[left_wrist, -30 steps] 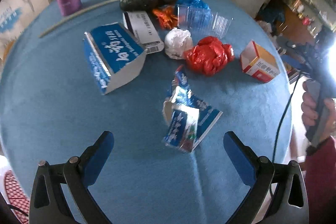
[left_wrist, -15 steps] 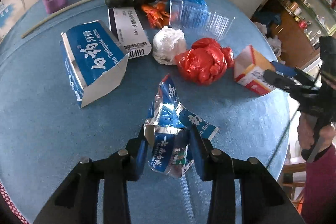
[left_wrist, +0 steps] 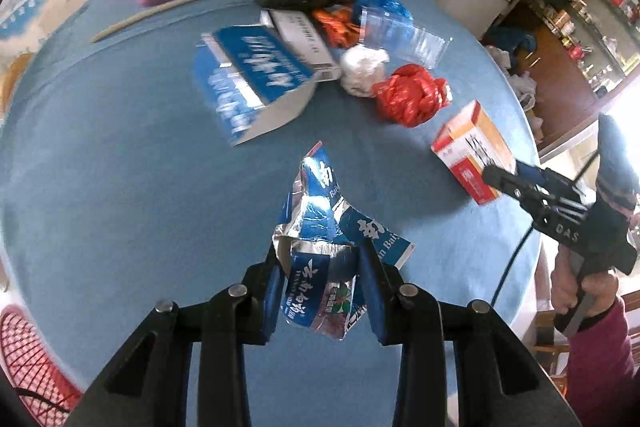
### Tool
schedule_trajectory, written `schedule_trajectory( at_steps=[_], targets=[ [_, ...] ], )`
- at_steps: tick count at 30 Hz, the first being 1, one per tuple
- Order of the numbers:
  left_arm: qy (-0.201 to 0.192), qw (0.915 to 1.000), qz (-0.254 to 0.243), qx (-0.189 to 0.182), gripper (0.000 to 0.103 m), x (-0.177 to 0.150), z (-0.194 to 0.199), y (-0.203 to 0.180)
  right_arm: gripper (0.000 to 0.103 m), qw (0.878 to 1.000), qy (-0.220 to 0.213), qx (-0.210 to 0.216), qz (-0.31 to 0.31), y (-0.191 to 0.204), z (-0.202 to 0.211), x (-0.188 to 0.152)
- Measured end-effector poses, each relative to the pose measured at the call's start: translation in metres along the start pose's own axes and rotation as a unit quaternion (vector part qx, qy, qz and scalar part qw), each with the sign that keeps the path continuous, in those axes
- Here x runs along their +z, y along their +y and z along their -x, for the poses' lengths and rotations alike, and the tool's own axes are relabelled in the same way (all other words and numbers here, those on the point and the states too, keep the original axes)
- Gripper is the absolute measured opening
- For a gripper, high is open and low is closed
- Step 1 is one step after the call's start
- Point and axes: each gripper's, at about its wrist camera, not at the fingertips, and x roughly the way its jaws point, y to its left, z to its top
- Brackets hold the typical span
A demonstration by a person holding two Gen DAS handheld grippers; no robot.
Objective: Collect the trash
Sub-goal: 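Carry both boxes over the red basket and open both tools to drop them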
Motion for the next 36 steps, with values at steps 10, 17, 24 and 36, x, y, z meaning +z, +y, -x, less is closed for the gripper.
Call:
schedule_trajectory(
  at_steps=[10, 17, 24, 36],
  targets=[
    [-0.072, 0.9915, 0.047, 0.097, 0.037, -0.078, 0.121, 0.081, 0.058, 0.987, 0.026, 0.156, -0.017, 0.108, -0.002, -0.032],
    [-0.060, 0.9703, 0.157, 0.174, 0.037, -0.157, 0.164, 0.187, 0.058, 0.964, 0.056, 0.256, 0.042, 0.226, -0.025, -0.017],
    [-0.013, 0.9558, 0.239, 0.171, 0.038, -0.217, 0.136, 0.257, 0.058, 0.948, 0.090, 0.284, 0.109, 0.345, -0.052, -0.010],
    [0.004, 0.9440, 0.266, 0.196, 0.058, -0.246, 0.119, 0.285, 0.062, 0.937, 0.193, 0.274, 0.095, 0.431, -0.153, -0.012]
  ],
)
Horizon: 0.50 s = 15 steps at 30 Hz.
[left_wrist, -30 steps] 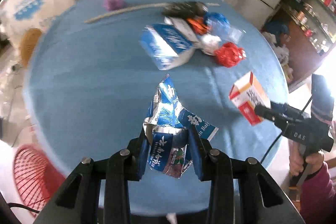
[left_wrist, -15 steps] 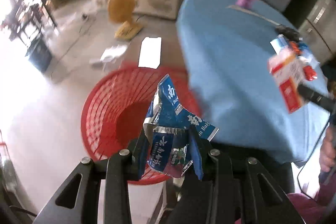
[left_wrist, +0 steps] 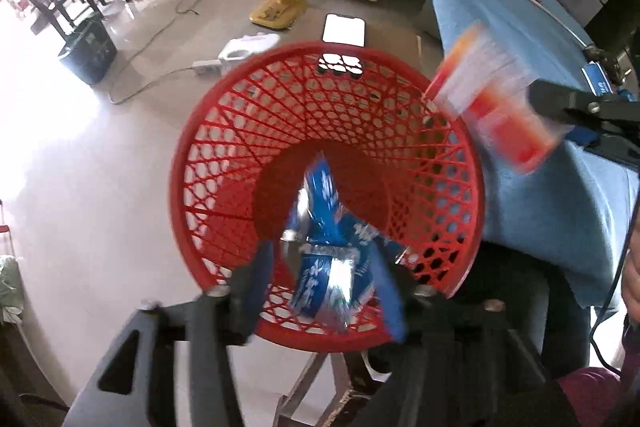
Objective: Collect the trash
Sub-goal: 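Carry both boxes over the red basket and open both tools to drop them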
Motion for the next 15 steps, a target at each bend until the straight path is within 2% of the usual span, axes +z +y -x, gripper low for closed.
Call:
schedule_trajectory(
  at_steps=[4, 8, 11, 15],
  targets=[
    [-0.031, 0.9985, -0.016, 0.041, 0.066, 0.006, 0.014, -0.001, 0.066, 0.999, 0.004, 0.028, -0.017, -0.002, -0.014, 0.001],
    [-0.056, 0.9963, -0.023, 0.060, 0.066, 0.013, 0.029, -0.007, 0.067, 0.999, -0.019, 0.027, -0.011, -0.005, 0.002, 0.000],
    [-0.081, 0.9932, -0.040, 0.074, 0.067, 0.021, 0.043, -0.022, 0.067, 0.998, -0.055, 0.021, -0.018, -0.013, 0.039, -0.007],
    [-0.120, 0.9863, -0.073, 0.086, 0.069, 0.033, 0.065, -0.051, 0.067, 0.993, -0.115, -0.015, -0.010, -0.017, 0.099, -0.021]
  ],
)
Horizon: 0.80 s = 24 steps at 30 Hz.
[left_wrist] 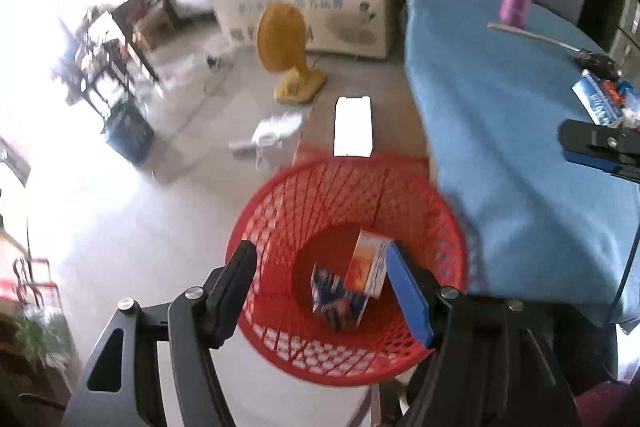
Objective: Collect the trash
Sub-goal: 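Carry both boxes over the red basket and open both tools to drop them, then return both tools over the table toward the remaining trash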
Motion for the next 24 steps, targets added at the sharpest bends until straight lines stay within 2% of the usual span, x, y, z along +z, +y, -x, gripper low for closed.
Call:
schedule_trajectory(
  at_steps=[5, 10, 13, 17, 24],
  targets=[
    [-0.071, 0.9958, -0.059, 0.007, 0.073, 0.030, 0.037, -0.048, 0.067, 0.996, -0.078, -0.041, 0.008, -0.013, 0.079, -0.002],
    [-0.119, 0.9859, -0.115, -0.019, 0.073, 0.051, 0.070, -0.106, 0.070, 0.985, -0.149, -0.089, 0.000, -0.032, 0.154, -0.008],
    [-0.136, 0.9794, -0.145, -0.036, 0.074, 0.061, 0.083, -0.138, 0.072, 0.976, -0.184, -0.120, -0.015, -0.046, 0.192, -0.017],
    [-0.150, 0.9710, -0.179, -0.052, 0.074, 0.067, 0.091, -0.176, 0.072, 0.964, -0.209, -0.161, -0.033, -0.067, 0.236, -0.028],
    [-0.161, 0.9580, -0.228, -0.068, 0.074, 0.071, 0.114, -0.234, 0.072, 0.946, -0.245, -0.197, -0.074, -0.100, 0.290, -0.042]
  ],
)
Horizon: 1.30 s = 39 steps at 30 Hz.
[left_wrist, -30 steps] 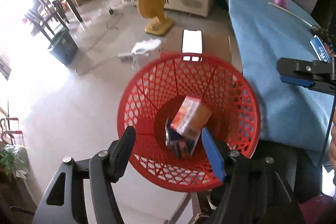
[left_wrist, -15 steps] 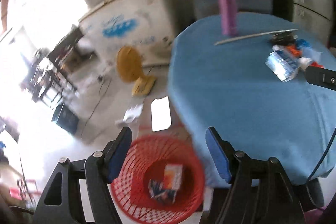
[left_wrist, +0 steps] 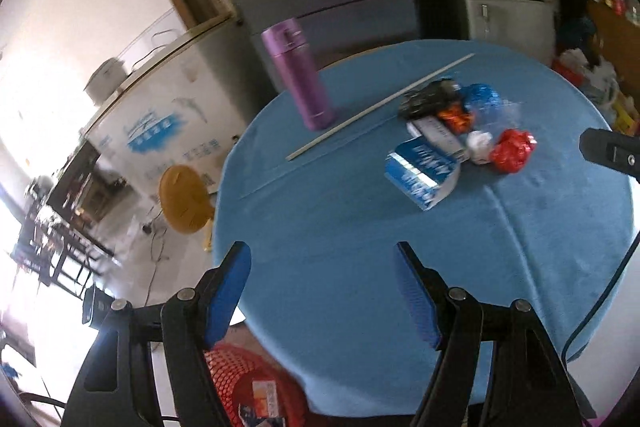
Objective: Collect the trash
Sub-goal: 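Return both tools over the table toward the remaining trash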
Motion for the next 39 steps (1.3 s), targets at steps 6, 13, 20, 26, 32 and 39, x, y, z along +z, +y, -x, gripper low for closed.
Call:
schedule_trajectory(
  at_steps=[6, 13, 20, 26, 32, 39],
  targets=[
    [-0.009, 0.9996, -0.022, -0.013, 0.074, 0.023, 0.000, -0.031, 0.072, 0.999, -0.019, -0.024, -0.027, -0.032, 0.013, 0.002],
    [-0.023, 0.9984, -0.045, -0.028, 0.074, 0.042, 0.003, -0.061, 0.072, 0.997, -0.034, -0.051, -0.044, -0.057, 0.028, 0.003],
    [-0.037, 0.9966, -0.063, -0.039, 0.074, 0.056, 0.009, -0.082, 0.072, 0.995, -0.048, -0.069, -0.061, -0.077, 0.042, 0.005],
    [-0.041, 0.9954, -0.072, -0.048, 0.074, 0.061, 0.010, -0.095, 0.072, 0.993, -0.053, -0.077, -0.071, -0.089, 0.047, 0.005],
    [-0.038, 0.9952, -0.073, -0.053, 0.074, 0.063, 0.007, -0.099, 0.072, 0.993, -0.048, -0.080, -0.076, -0.093, 0.044, 0.004],
    [-0.024, 0.9954, -0.068, -0.064, 0.074, 0.062, -0.009, -0.095, 0.072, 0.993, -0.034, -0.077, -0.086, -0.100, 0.032, 0.003]
  ],
)
